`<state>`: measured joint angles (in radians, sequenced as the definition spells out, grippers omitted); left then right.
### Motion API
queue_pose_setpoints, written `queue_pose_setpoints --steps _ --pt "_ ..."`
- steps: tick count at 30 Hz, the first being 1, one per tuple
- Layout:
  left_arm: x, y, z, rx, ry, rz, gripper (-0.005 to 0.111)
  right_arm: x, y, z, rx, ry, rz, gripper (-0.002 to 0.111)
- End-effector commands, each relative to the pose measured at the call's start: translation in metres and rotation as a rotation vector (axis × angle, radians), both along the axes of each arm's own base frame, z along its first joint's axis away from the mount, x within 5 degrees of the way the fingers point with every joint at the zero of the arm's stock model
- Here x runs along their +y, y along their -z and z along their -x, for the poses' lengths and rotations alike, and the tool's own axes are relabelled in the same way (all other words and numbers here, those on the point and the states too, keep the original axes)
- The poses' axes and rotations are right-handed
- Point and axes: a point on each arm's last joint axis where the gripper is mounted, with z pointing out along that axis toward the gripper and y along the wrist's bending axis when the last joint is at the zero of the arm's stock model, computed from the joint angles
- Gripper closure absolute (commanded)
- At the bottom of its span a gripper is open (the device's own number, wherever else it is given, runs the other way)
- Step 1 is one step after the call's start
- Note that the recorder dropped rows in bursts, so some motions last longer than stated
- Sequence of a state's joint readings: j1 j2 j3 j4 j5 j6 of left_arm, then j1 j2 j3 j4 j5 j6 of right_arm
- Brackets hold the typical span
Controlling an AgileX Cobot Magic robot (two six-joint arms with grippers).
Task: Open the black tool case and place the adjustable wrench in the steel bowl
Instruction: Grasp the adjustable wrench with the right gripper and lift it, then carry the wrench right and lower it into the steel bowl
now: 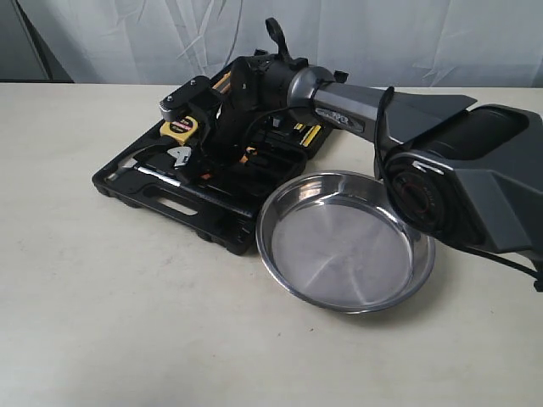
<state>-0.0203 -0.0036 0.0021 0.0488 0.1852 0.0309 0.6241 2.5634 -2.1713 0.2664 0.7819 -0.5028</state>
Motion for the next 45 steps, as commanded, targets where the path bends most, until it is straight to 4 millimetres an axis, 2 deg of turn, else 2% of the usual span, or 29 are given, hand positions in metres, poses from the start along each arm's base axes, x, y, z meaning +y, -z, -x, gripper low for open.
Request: queue_pose_setpoints --steps 1,4,7,12,22,26,30,32,35,37,41,45 --pt "0.0 -0.001 0.0 -0.005 0.001 0.003 0.106 -0.001 0.003 -0.002 0.003 0.018 -0.011 0.101" --pt "0.0 -0.001 0.0 -0.005 0.001 0.003 0.106 -0.001 -0.006 -0.002 -0.009 0.018 -0.02 0.101" --pt "0.0 -0.001 0.0 -0.005 0.001 0.003 0.106 -0.001 -0.022 -0.002 -0.035 0.019 -0.041 0.109" --pt "0.0 -0.001 0.0 -0.005 0.001 0.003 0.106 -0.001 -0.05 -0.001 -0.072 0.021 -0.076 0.109" --pt "0.0 -0.001 0.0 -0.005 0.001 0.003 0.106 -0.004 -0.082 0.003 -0.107 0.015 -0.102 0.109" --pt "0.0 -0.001 0.0 -0.005 0.001 0.003 0.106 -0.012 -0.11 0.013 -0.086 -0.011 -0.075 0.109" --pt "0.0 -0.001 0.0 -0.005 0.001 0.003 0.106 -0.022 -0.149 0.027 -0.128 0.014 -0.115 0.109" --pt "0.0 -0.001 0.0 -0.005 0.001 0.003 0.106 -0.033 -0.157 0.039 -0.132 0.016 -0.093 0.109" --pt "0.0 -0.001 0.0 -0.005 0.001 0.003 0.106 -0.052 -0.163 0.06 -0.16 0.07 -0.096 0.109" --pt "0.0 -0.001 0.0 -0.005 0.001 0.003 0.106 -0.069 -0.166 0.081 -0.17 0.121 -0.123 0.109" --pt "0.0 -0.001 0.0 -0.005 0.001 0.003 0.106 -0.095 -0.149 0.113 -0.158 0.21 -0.153 0.109" --pt "0.0 -0.001 0.0 -0.005 0.001 0.003 0.106 -0.113 -0.132 0.136 -0.158 0.247 -0.16 0.109"
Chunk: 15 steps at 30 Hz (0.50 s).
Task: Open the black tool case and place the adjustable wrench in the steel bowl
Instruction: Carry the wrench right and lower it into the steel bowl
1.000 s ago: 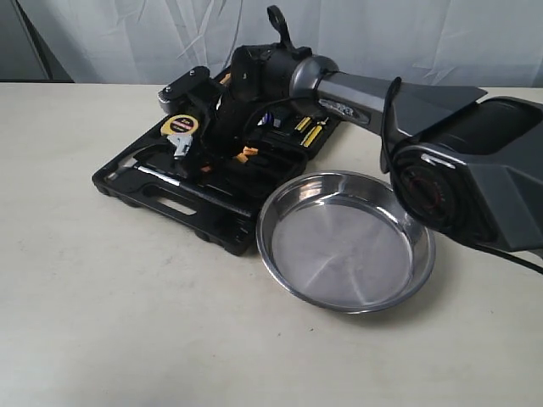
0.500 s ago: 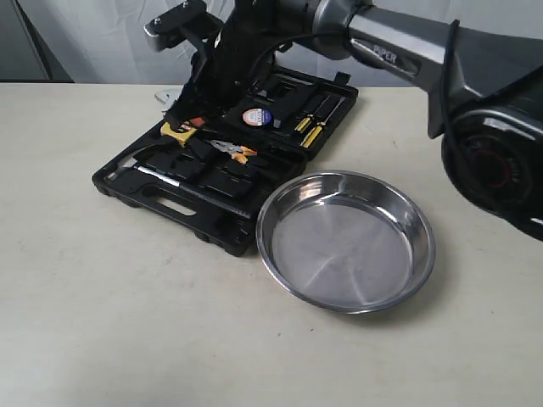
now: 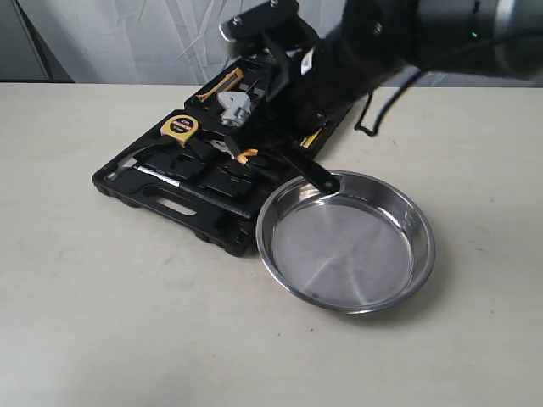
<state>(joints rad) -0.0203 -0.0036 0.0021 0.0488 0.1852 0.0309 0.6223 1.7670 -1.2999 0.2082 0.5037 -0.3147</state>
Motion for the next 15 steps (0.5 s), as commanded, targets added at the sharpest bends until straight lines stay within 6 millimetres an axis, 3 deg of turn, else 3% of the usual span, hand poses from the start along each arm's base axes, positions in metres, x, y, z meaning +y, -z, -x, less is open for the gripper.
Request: queue_pose_setpoints --steps 1,7,15 --pt "0.0 -0.001 0.0 -0.002 0.001 0.002 0.106 -0.02 0.012 0.021 -0.03 0.06 -0.036 0.109" --pt "0.0 -0.001 0.0 -0.004 0.001 0.003 0.106 -0.038 0.039 0.029 0.023 0.125 -0.02 0.109" --pt "0.0 -0.001 0.0 -0.004 0.001 0.003 0.106 -0.08 0.043 0.008 0.065 0.275 -0.017 0.109"
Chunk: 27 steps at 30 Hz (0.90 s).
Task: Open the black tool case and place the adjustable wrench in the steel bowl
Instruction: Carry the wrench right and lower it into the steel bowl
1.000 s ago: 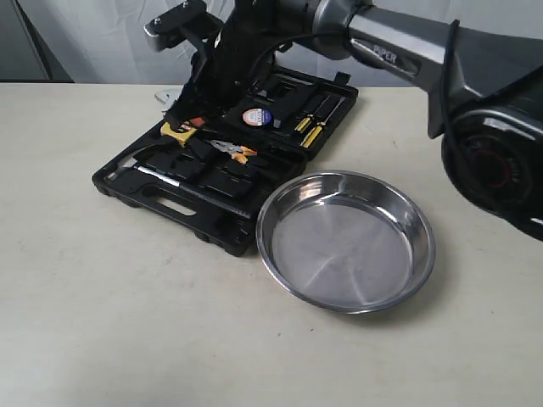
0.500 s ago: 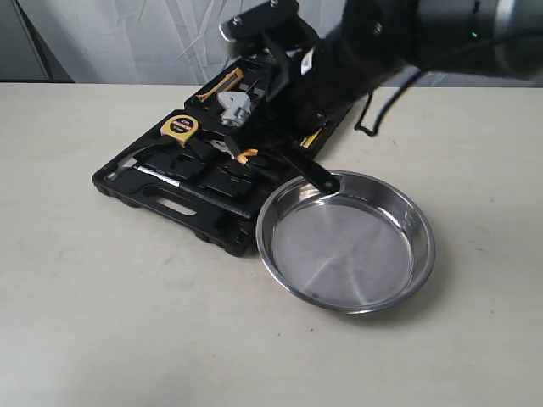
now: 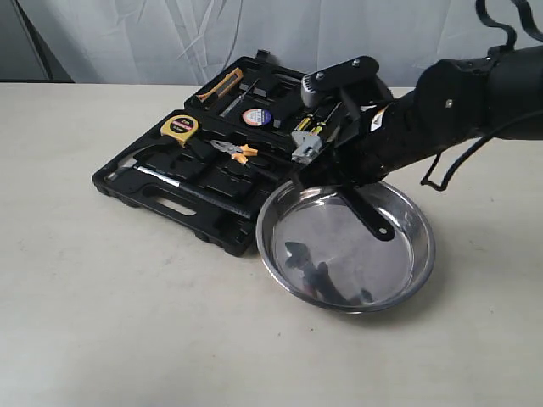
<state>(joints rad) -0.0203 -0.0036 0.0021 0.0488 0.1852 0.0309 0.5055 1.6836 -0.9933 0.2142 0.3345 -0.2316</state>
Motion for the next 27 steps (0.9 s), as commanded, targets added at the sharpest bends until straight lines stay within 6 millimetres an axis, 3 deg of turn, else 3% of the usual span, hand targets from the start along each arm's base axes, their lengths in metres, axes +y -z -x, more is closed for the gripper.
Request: queue_pose_setpoints --steps 1,7,18,24,27 --pt "0.0 -0.001 0.0 -0.004 0.001 0.003 0.106 -0.018 -0.004 -0.008 -0.002 0.061 -0.009 0.109" --pt "0.0 -0.001 0.0 -0.004 0.001 0.003 0.106 -0.019 0.009 -0.009 0.051 0.053 0.026 0.109" --pt "0.0 -0.001 0.0 -0.004 0.001 0.003 0.106 -0.016 0.066 -0.016 0.191 0.052 0.098 0.109" --pt "0.0 -0.001 0.0 -0.004 0.001 0.003 0.106 -0.015 0.074 -0.017 0.197 0.055 0.104 0.109" --pt "0.0 -0.001 0.0 -0.004 0.001 0.003 0.106 -0.015 0.073 -0.017 0.193 0.056 0.102 0.099"
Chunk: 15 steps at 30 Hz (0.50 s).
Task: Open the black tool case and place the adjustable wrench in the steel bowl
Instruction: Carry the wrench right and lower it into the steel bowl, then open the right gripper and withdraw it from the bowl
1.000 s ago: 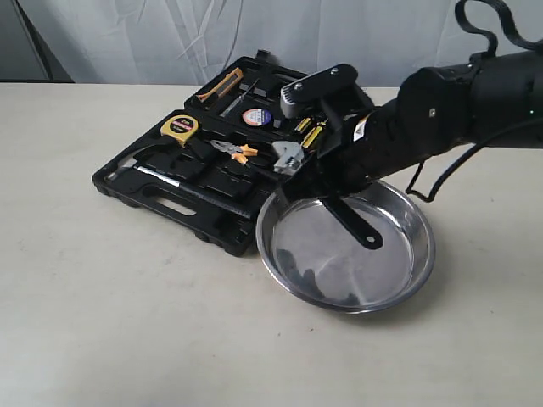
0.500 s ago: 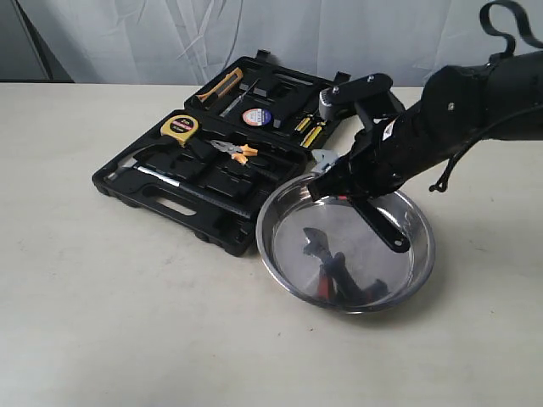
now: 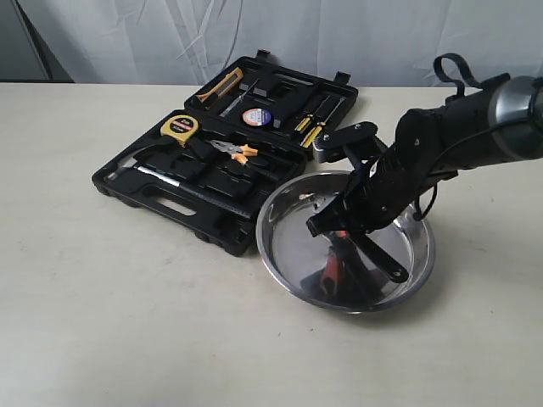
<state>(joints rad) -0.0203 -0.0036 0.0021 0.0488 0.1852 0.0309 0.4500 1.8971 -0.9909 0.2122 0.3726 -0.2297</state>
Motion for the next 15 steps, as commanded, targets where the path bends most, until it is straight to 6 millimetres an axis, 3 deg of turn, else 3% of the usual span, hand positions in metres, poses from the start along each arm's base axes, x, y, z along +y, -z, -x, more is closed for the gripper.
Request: queue_pose_setpoints --steps 1,4,7,11,14,15 --pt "0.0 -0.001 0.0 -0.004 0.001 0.003 0.106 -0.001 -0.003 -0.004 -0.04 0.006 -0.01 0.092" --pt "0.0 -0.001 0.0 -0.004 0.001 0.003 0.106 -0.001 -0.004 -0.006 -0.055 0.014 -0.02 0.069" --pt "0.0 -0.001 0.0 -0.004 0.001 0.003 0.106 0.0 -0.005 -0.007 -0.061 0.027 -0.033 0.059" --pt "0.0 -0.001 0.0 -0.004 0.001 0.003 0.106 0.0 -0.014 -0.007 -0.084 0.033 -0.047 0.064" --pt "0.0 -0.001 0.0 -0.004 0.001 0.003 0.106 -0.001 -0.032 -0.004 -0.116 0.057 -0.078 0.085" --pt "0.0 -0.001 0.0 -0.004 0.001 0.003 0.106 -0.002 -0.045 -0.001 -0.137 0.062 -0.095 0.099"
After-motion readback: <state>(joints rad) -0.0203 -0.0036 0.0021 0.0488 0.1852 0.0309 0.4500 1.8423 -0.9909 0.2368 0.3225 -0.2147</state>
